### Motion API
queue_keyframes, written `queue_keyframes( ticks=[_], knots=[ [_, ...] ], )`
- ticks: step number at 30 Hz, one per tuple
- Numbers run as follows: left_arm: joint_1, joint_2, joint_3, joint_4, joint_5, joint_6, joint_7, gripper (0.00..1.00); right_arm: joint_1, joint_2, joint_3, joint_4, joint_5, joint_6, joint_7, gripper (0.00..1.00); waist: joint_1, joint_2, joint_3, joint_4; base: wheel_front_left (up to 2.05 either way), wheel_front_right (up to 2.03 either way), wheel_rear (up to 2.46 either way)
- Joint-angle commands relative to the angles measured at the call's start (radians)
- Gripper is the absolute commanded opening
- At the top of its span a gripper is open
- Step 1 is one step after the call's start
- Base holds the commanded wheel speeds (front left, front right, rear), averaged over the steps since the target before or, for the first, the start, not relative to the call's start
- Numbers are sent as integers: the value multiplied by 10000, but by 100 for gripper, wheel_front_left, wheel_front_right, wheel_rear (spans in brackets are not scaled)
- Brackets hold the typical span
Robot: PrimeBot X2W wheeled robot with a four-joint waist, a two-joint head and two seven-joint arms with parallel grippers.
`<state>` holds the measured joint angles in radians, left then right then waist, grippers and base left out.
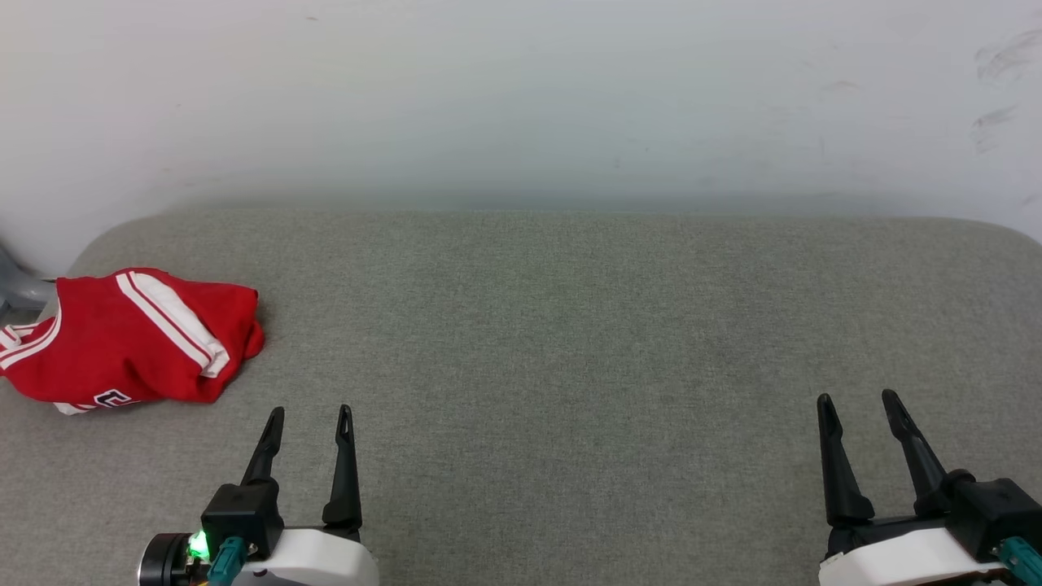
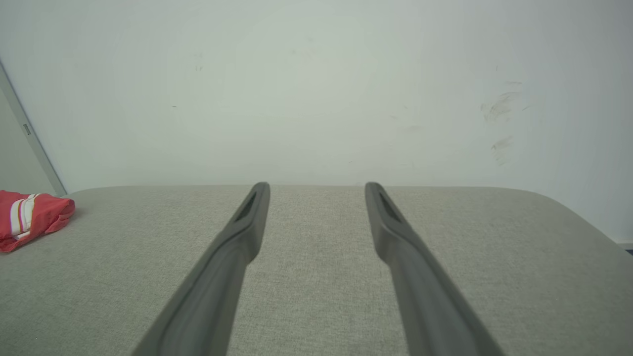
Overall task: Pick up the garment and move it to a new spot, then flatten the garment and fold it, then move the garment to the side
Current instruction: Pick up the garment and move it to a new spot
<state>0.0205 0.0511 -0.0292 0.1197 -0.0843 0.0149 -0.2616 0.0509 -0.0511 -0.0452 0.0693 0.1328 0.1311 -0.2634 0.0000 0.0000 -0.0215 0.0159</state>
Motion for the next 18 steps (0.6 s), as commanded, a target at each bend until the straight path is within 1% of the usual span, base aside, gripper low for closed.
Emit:
queue_keyframes(
  ticks=[1, 11, 18],
  knots=[
    [96, -12, -11, -3, -37, 30, -52, 100, 117, 16, 9, 17, 24, -7, -21, 100, 0, 0, -1, 6, 0, 0, 0],
    [36, -13, -27, 57, -47, 55, -52, 100, 132, 16, 4, -3, 4, -7, -21, 100, 0, 0, 4, 111, 0, 0, 0],
    [-67, -12, 62, 97, 29, 119, -52, 100, 117, 16, 57, -73, -20, -7, -20, 100, 0, 0, 1, 547, 0, 0, 0]
  ],
)
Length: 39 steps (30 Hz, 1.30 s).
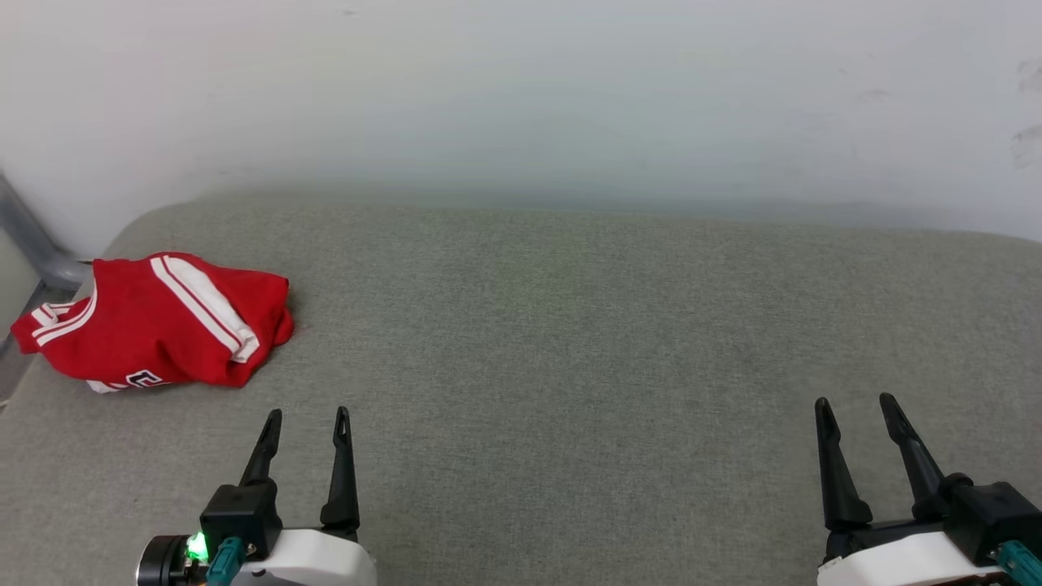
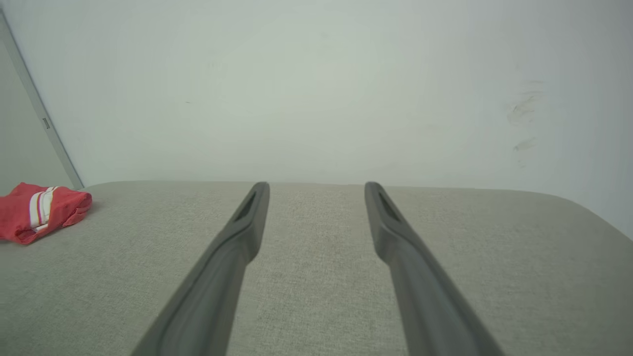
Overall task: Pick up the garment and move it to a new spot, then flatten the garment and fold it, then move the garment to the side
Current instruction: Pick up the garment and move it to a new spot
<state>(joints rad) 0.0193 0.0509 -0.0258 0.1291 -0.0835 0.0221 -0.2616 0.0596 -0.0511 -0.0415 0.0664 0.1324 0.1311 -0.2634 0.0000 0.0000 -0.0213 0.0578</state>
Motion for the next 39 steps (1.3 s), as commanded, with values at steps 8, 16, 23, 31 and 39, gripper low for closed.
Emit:
queue_keyframes(
  ticks=[8, 16, 23, 31, 39],
  knots=[
    [-23, -10, 196, 17, 1, 101, -51, 100, 103, 16, 104, -129, -48, -7, -20, 100, 0, 0, -4, 939, 0, 0, 0],
    [11, -10, 357, 35, -8, 124, -42, 100, 135, 15, 123, -146, -42, -7, -21, 100, 0, 0, -9, 1800, 0, 0, 0],
    [9, -10, 521, 28, -6, 140, -42, 100, 125, 16, 222, -160, -16, -7, -21, 100, 0, 0, 17, 2634, 0, 0, 0],
    [61, -10, 693, 23, -21, 131, -43, 100, 149, 17, 265, -169, 37, -7, -20, 100, 0, 0, 28, 3470, 0, 0, 0],
    [123, -10, 777, 57, -45, 112, -43, 100, 103, 17, 293, -156, 47, -7, -20, 100, 0, 0, 69, 3873, 0, 0, 0]
  ],
)
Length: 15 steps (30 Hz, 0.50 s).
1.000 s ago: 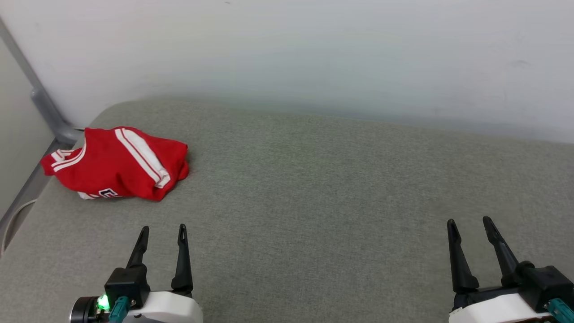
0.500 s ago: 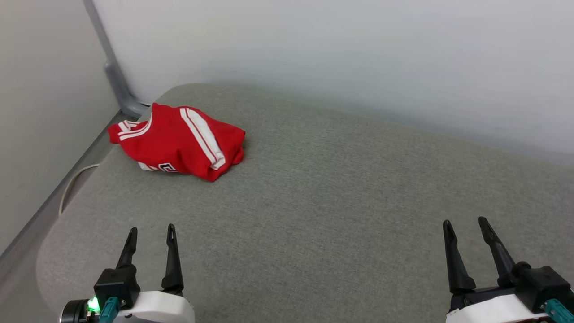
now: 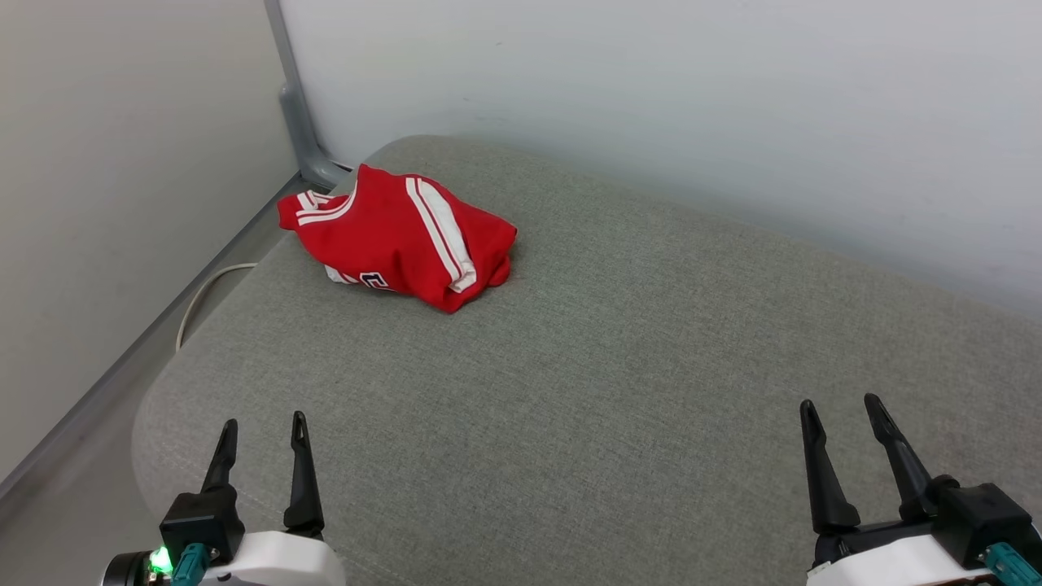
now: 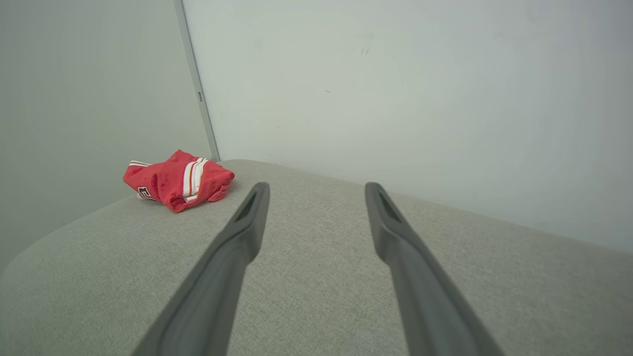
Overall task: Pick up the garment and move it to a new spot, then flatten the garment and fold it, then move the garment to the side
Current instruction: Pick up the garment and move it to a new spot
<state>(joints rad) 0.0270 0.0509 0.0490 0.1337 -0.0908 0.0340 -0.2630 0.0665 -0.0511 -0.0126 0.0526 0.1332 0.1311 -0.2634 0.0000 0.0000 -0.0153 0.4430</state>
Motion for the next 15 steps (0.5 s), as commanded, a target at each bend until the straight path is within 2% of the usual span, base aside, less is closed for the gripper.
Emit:
queue_keyframes(
  ticks=[1, 8, 15],
  knots=[
    [47, -10, 33, 12, 14, 1, -28, 100, 33, 17, 9, -17, 42, -7, -20, 100, 0, 0, 12, 40, 0, 0, 0],
    [13, -10, 52, 97, -30, -59, -28, 100, -1, 17, 87, 7, -13, -7, -21, 100, 0, 0, 60, -20, 0, 0, 0],
    [-673, 3, 331, 257, -47, -427, -28, 100, -101, 17, 152, -109, -205, -7, -20, 100, 0, 0, 279, -423, 0, 0, 0]
  ],
)
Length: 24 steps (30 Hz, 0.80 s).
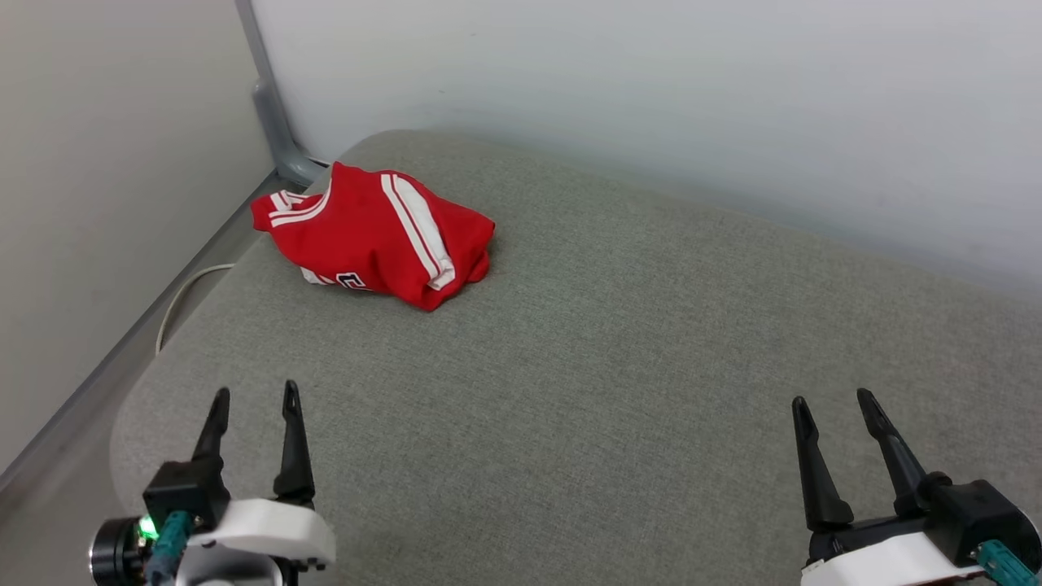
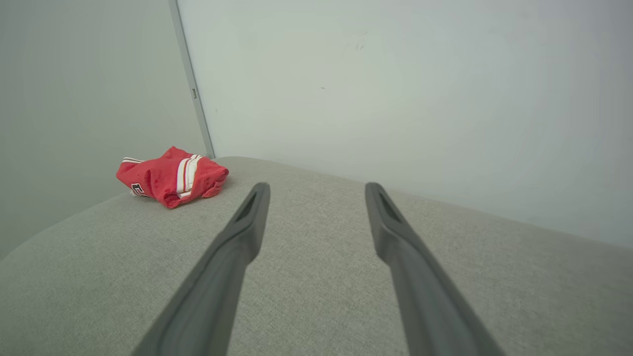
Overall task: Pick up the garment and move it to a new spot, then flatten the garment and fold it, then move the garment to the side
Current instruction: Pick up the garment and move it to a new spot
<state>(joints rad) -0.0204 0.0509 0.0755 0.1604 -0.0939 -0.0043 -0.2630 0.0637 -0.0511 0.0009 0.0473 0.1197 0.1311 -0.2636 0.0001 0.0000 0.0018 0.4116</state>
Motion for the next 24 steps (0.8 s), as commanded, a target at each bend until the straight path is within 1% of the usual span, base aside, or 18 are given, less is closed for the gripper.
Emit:
queue_keyframes(
  ticks=[1, 4, 7, 13, 16, 20, 23, 24],
  knots=[
    [-407, 28, 158, 17, -31, -121, -28, 100, -131, 17, 31, -99, -131, -7, -19, 100, -1, 0, 222, -194, 0, 0, 0],
    [-1245, 122, 516, 114, -170, -369, -28, 100, -354, 15, 0, -281, -348, -7, -18, 100, -1, 0, 706, -458, 0, 0, 0],
    [-2241, 197, 956, 244, -337, -511, -28, 100, -640, 17, 39, -454, -645, -7, -18, 100, -1, 0, 1282, -764, 0, 0, 0],
    [-4159, 877, 1428, 518, -90, -764, -28, 100, -1250, 15, 56, -932, -1027, -7, -18, 100, -1, 0, 2450, -1448, 0, 0, 0],
    [-5058, 1166, 1710, 789, -284, -854, -28, 100, -1603, 15, 131, -1215, -1239, -7, -18, 100, -1, 0, 3065, -1762, 0, 0, 0],
    [-6188, 1836, 1658, 1474, -317, -1052, -28, 100, -2004, 15, 100, -1639, -1475, -7, -18, 100, -1, 0, 3815, -2100, 0, 0, 0],
    [-6997, 2486, 1513, 2375, -513, -1159, -6, 100, -2187, -27, 100, -1974, -1596, -7, -19, 100, -1, 0, 4273, -2273, 0, 0, 0],
    [-7279, 2619, 1452, 2677, -675, -1191, 115, 100, -2208, -71, 95, -2062, -1632, -7, -18, 100, -1, 0, 4388, -2312, 0, 0, 0]
  ],
)
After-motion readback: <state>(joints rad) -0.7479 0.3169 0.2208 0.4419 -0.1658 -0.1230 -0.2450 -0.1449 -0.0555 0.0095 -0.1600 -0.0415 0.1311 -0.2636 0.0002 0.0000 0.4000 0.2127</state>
